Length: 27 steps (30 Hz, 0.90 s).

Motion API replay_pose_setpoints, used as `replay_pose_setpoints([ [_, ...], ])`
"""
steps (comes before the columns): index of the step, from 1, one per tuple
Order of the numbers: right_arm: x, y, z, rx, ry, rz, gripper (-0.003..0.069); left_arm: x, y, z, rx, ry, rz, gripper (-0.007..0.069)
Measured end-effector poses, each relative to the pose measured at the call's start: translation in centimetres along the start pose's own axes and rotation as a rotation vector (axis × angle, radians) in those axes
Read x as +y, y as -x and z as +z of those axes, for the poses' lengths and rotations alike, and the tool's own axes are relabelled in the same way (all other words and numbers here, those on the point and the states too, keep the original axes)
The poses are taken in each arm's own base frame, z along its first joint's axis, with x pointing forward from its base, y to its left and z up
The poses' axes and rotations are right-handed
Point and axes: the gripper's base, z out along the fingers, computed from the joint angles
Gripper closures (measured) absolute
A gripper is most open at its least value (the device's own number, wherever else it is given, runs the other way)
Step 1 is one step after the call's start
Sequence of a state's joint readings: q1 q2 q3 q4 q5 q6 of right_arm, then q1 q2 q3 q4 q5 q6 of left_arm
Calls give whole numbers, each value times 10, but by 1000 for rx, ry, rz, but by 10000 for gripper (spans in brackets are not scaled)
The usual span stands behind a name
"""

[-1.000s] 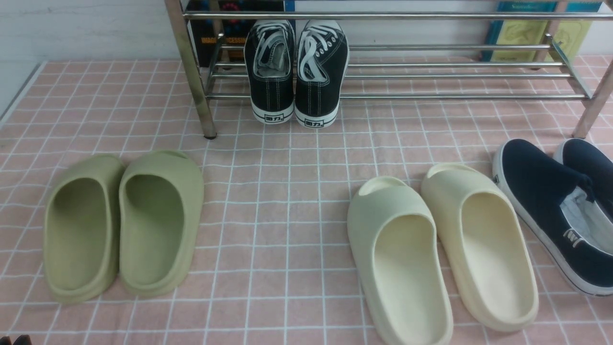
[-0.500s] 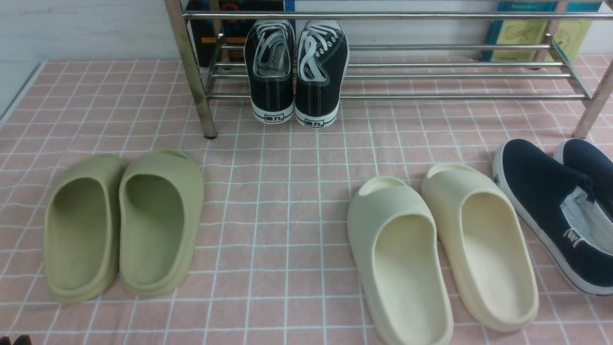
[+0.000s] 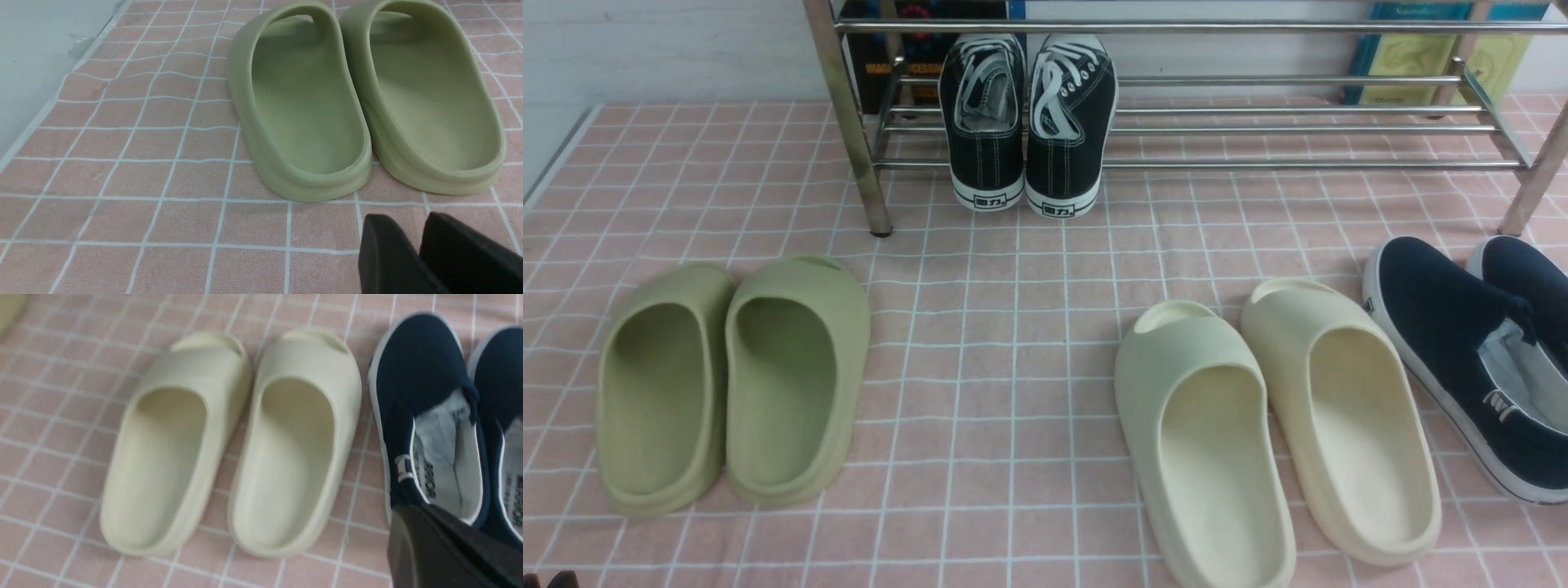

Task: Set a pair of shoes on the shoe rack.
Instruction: Use the right arm to grab the shoe closest to it

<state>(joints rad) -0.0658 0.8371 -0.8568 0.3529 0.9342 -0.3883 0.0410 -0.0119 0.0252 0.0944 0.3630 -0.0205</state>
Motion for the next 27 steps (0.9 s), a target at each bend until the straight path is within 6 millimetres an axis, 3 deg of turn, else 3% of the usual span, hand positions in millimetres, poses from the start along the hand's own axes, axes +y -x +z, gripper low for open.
replay_pose_setpoints([
  [4, -12, 17, 28, 166, -1, -21, 671, 0, 0, 0, 0, 0, 0, 447],
  [5, -16, 22, 48, 248, 4, -22, 664, 0, 0, 0, 0, 0, 1, 444],
  [6, -17, 23, 50, 254, 1, -25, 663, 0, 0, 0, 0, 0, 1, 444],
  [8, -24, 27, 81, 354, -10, -4, 645, 0, 0, 0, 0, 0, 1, 444],
  [9, -24, 27, 83, 361, -11, 1, 639, 0, 0, 0, 0, 0, 1, 444],
  [10, -28, 28, 99, 409, -25, 6, 615, 0, 0, 0, 0, 0, 1, 442],
  [13, -38, 25, 133, 489, -59, 13, 485, 0, 0, 0, 0, 1, 2, 440],
  [14, -39, 25, 135, 493, -62, 12, 475, 0, 0, 0, 0, 1, 2, 440],
  [15, -43, 23, 152, 522, -73, 16, 377, 0, 0, 0, 0, 1, 2, 437],
  [16, -44, 23, 153, 524, -74, 14, 365, 0, 0, 0, 0, 1, 2, 437],
  [17, -48, 21, 168, 539, -82, 10, 271, 0, 0, 0, 0, 1, 2, 436],
  [21, -54, 17, 195, 555, -89, 3, 159, 0, 0, 0, 0, 1, 2, 435],
  [25, -58, 10, 212, 575, -91, 2, 178, 0, 0, 0, 0, 1, 2, 430],
  [27, -60, 7, 220, 592, -93, 0, 302, 0, 0, 0, 0, 1, 3, 426],
])
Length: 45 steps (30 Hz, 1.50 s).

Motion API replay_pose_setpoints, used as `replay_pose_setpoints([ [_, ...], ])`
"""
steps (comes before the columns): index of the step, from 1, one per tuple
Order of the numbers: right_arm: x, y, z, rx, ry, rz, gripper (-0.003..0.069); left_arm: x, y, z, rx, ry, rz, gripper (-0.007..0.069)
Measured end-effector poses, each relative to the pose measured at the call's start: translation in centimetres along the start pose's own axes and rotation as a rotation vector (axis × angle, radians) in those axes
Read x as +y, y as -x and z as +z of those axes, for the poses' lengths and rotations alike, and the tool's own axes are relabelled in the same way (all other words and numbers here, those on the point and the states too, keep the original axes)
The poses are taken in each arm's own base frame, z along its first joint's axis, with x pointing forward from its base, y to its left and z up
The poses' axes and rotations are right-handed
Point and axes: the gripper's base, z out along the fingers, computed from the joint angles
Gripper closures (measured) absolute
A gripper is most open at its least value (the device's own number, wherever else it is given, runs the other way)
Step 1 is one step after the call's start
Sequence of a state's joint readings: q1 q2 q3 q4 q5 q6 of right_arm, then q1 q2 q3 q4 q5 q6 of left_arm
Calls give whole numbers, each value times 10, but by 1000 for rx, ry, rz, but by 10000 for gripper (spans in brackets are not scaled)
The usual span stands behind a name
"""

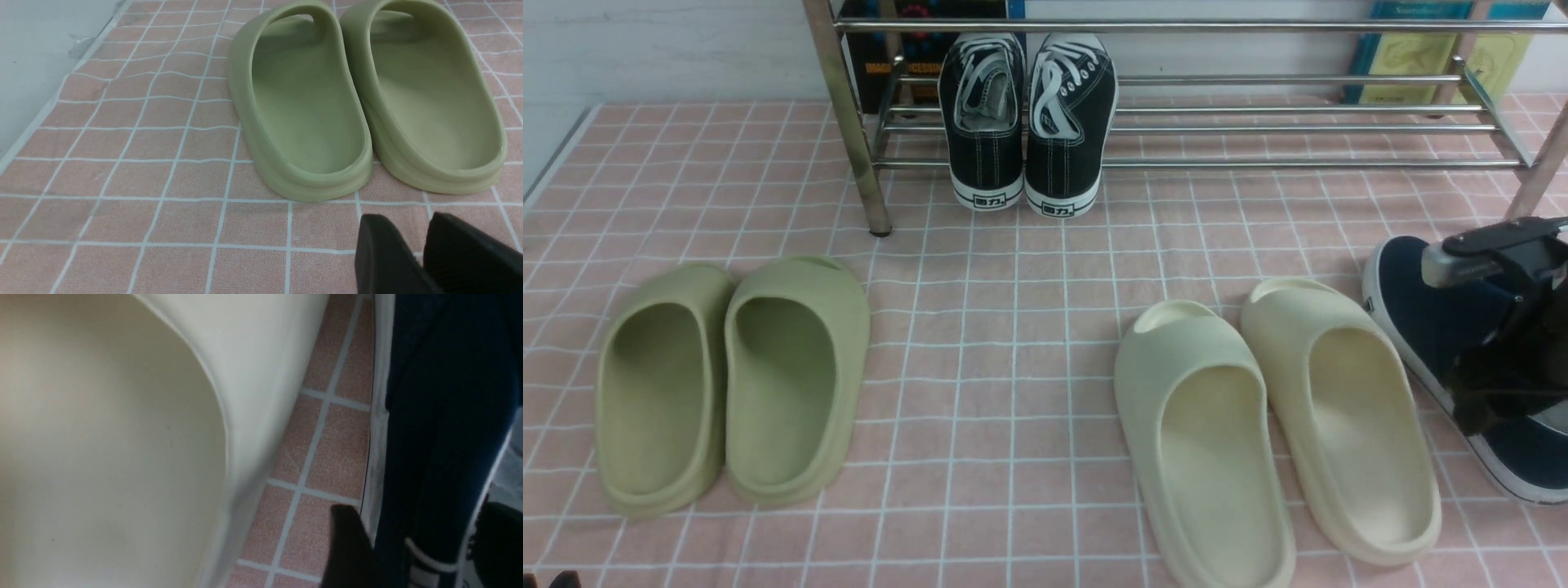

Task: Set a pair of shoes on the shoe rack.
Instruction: Use the right arm to grab the shoe closest to it, then use the right arm to put a shoe into the shoe rack

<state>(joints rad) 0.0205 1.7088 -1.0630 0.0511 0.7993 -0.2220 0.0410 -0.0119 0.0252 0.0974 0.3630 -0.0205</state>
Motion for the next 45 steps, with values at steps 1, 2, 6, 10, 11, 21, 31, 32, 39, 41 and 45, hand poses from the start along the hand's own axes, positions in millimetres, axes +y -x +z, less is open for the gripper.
replay_pose_setpoints([
  [1, 0, 1, 1, 4, 0, 0, 361, 0, 0, 0, 0, 0, 0, 426],
  [2, 0, 2, 0, 6, 1, 2, 443, 0, 0, 0, 0, 0, 0, 425],
  [6, 5, 12, -17, 15, -5, -5, 632, 0, 0, 0, 0, 0, 0, 424],
  [10, 25, 33, -50, -12, -4, -64, 629, 0, 0, 0, 0, 0, 0, 423],
  [11, 29, 38, -56, -27, -3, -78, 629, 0, 0, 0, 0, 0, 0, 423],
  [21, 44, 114, -88, -213, -24, -139, 629, 0, 0, 0, 0, 0, 0, 410],
  [31, 39, 186, -52, -266, -57, -147, 629, 0, 0, 0, 0, 0, 1, 398],
  [32, 39, 190, -50, -277, -58, -147, 629, 0, 0, 0, 0, 0, 1, 396],
  [39, 39, 219, -39, -389, -66, -134, 629, 0, 0, 0, 1, 1, 2, 389],
  [41, 39, 221, -37, -398, -66, -128, 629, 0, 0, 0, 1, 1, 2, 388],
  [45, 39, 225, -32, -419, -60, -107, 629, 0, 0, 0, 1, 1, 2, 388],
])
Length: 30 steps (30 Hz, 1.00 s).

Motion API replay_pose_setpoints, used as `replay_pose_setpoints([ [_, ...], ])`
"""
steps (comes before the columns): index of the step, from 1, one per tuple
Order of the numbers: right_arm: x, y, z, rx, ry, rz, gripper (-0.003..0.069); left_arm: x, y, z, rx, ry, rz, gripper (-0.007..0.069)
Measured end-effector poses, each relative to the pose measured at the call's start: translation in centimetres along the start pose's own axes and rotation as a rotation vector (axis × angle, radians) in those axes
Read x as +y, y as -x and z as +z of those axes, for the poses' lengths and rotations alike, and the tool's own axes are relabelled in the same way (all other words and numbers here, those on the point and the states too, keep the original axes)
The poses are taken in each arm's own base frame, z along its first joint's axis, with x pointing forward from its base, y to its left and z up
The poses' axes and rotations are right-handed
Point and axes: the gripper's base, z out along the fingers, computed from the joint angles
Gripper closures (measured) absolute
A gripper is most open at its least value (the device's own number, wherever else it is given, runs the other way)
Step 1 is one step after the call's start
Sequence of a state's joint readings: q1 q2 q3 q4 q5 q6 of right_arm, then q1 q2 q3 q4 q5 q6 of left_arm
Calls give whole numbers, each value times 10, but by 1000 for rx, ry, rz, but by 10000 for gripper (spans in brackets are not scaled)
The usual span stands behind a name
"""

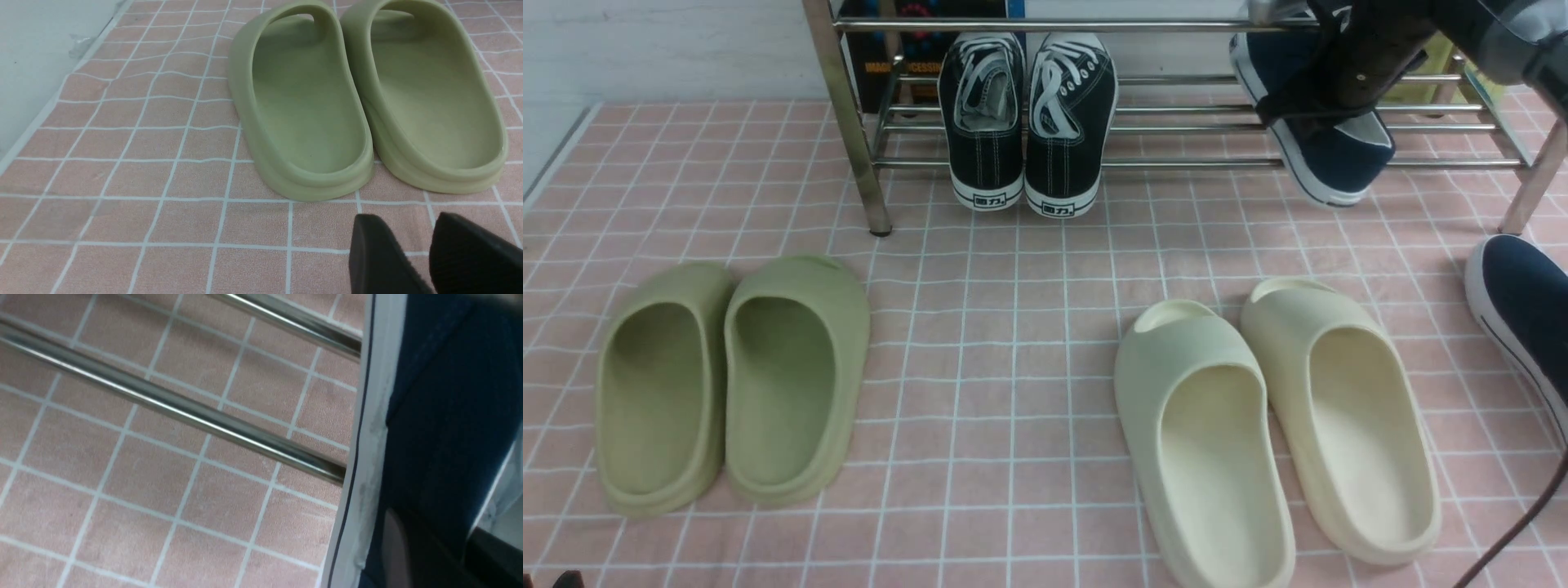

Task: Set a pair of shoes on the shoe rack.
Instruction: Use the right arm to put a shoe into the shoe rack, then use the right arm to grab the shoe closest to it

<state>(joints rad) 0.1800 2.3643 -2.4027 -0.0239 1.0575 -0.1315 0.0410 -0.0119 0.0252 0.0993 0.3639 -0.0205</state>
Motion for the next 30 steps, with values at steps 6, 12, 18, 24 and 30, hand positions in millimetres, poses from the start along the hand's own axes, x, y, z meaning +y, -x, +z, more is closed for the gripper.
replay_pose_setpoints([
  [6, 0, 3, 1, -32, -4, 14, 587, 0, 0, 0, 0, 0, 0, 388],
  [12, -1, 4, -6, -33, -11, 10, 384, 0, 0, 0, 0, 0, 0, 388],
  [18, -3, 4, -54, 50, -8, 11, 214, 0, 0, 0, 0, 0, 1, 388],
  [24, -3, -12, -106, 90, -22, 39, 194, 0, 0, 0, 0, 0, 1, 388],
  [30, -2, -69, -139, 236, -16, 68, 194, 0, 0, 0, 0, 0, 1, 388],
])
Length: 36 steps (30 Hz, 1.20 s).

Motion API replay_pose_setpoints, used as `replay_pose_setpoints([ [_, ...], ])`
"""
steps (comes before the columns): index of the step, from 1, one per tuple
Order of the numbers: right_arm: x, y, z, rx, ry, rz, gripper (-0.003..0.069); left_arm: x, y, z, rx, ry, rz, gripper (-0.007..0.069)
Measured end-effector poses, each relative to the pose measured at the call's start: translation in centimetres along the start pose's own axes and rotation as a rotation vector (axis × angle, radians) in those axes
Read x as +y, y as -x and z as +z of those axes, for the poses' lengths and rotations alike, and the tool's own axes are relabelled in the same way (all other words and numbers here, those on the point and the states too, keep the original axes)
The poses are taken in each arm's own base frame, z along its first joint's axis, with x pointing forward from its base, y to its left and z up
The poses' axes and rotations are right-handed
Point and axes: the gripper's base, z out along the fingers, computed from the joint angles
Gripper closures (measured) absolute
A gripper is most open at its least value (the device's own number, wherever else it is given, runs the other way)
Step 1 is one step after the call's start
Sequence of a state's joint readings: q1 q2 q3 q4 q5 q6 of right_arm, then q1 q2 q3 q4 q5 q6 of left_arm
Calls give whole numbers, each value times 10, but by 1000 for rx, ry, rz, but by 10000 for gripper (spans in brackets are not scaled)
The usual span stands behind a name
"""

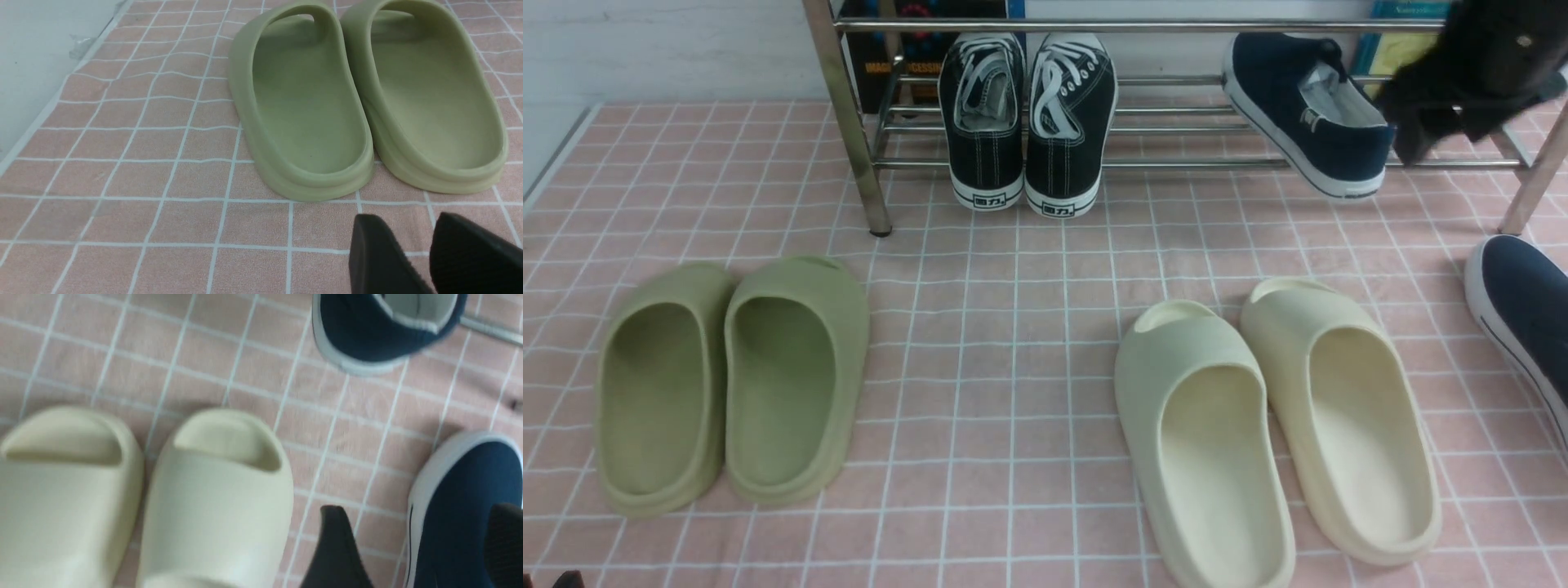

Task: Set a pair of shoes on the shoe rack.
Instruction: Use the right arm to grab the shoe closest to it, then use the right arm to put a shoe into the shoe rack

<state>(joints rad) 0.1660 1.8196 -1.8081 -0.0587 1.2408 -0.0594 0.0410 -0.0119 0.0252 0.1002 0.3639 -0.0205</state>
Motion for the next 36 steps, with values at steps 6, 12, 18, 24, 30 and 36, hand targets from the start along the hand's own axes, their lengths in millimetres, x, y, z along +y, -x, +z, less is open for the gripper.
replay_pose_setpoints([
  [6, -31, -85, 31, 187, -40, 172, 192, 0, 0, 0, 0, 0, 0, 388],
  [12, -50, -121, 68, 255, -86, 231, 192, 0, 0, 0, 0, 0, 0, 388],
  [18, -55, -127, 95, 292, -124, 196, 239, 0, 0, 0, 0, 0, 0, 388],
  [24, -59, -128, 122, 321, -160, 187, 433, 0, 0, 0, 0, 0, 0, 388],
  [30, -60, -124, 114, 283, -164, 209, 650, 0, 0, 0, 0, 0, 0, 388],
  [36, -41, -98, 65, 183, -127, 184, 650, 0, 0, 0, 0, 0, 0, 388],
])
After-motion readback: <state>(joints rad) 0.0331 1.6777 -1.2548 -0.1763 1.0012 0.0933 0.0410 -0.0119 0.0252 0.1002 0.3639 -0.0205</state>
